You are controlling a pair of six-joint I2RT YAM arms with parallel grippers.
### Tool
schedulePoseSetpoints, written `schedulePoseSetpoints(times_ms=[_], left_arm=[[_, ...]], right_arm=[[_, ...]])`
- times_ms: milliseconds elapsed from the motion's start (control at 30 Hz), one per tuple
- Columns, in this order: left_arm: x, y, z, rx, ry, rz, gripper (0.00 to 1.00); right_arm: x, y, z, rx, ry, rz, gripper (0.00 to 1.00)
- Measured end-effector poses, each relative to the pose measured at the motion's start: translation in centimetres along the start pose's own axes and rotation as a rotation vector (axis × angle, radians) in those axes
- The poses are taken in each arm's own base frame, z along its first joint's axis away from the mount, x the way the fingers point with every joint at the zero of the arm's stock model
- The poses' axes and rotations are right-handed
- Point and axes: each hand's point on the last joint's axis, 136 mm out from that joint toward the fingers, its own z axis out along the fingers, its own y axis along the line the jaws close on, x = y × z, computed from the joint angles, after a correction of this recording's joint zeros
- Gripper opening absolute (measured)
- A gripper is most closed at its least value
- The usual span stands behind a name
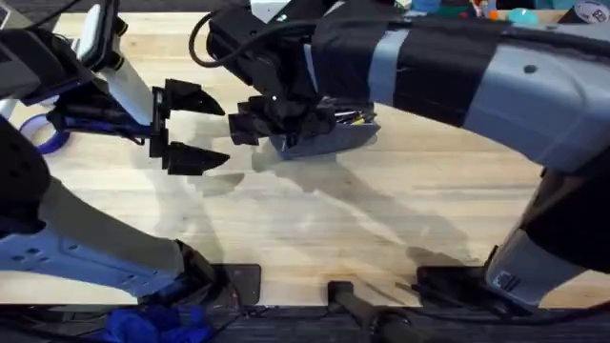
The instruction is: Unzip the bag, pick up the pens from the table one at a time and place them inside, then zip the bag closed.
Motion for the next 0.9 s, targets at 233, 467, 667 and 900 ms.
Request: schedulePoseSetpoints(times_ms=[233,467,667,900], left_arm=[[0.0,0.0,0.0,0.0,0.0,0.0,0.994],[0.0,0.0,0.0,0.0,0.0,0.0,0.994],[0.0,0.0,0.0,0.0,0.0,0.0,0.993],[0.0,0.0,0.0,0.0,0.0,0.0,0.992]], right_arm=[[-0.1,0.0,0.1,0.005,-0.004,0.0,0.955],[-0.3,-0.2,1.2,0.015,0.001,0.007,0.955],[-0.9,-0.8,1.4,0.018,0.0,0.027,0.914],[-1.1,-1.1,1.4,0.019,0.001,0.037,0.803]])
